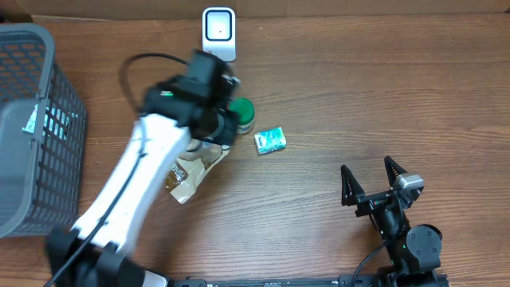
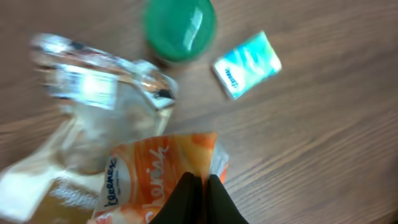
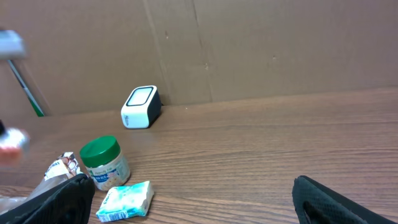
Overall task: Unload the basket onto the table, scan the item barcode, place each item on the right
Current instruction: 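Carry the orange tissue pack out and set it below the green pack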
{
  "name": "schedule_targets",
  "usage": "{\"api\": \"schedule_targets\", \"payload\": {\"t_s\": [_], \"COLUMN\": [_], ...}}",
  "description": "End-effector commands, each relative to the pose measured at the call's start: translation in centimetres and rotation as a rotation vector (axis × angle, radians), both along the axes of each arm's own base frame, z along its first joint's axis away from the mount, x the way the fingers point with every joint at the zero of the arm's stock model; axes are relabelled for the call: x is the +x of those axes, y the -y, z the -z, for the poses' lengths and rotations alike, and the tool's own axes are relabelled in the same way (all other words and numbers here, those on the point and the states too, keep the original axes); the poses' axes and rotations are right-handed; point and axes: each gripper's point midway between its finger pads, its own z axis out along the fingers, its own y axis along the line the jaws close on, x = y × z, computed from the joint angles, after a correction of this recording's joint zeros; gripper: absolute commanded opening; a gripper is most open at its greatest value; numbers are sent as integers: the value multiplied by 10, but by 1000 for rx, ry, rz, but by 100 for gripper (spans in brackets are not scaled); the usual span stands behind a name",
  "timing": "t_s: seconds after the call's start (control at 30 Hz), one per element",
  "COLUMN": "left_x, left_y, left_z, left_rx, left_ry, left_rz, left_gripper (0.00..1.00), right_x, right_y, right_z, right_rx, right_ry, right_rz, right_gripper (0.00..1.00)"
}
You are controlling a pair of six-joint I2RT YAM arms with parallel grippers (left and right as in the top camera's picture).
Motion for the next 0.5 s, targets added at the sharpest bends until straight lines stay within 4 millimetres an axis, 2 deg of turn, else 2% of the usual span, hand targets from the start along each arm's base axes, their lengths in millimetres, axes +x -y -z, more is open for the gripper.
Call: {"api": "schedule_targets", "payload": {"t_s": [0.0, 0.17, 0.4, 0.47], "left_x": [-15, -24, -20, -19], "left_y": [23, 49, 52, 53], "left_z": [46, 82, 84, 84], "left_rx": [55, 91, 92, 89], "left_ry": [-98, -162, -150, -144], "left_rz": [31, 81, 84, 85], "left_gripper": [4, 4, 4, 7], "right_x": [0, 0, 0, 0], "right_y": [-1, -1, -1, -1], "right_z": [2, 2, 2, 2], "right_rx": [3, 3, 3, 3], "right_ry": [0, 0, 0, 0], "right_rz": [-4, -4, -4, -4], "right_gripper": [100, 100, 100, 100]}}
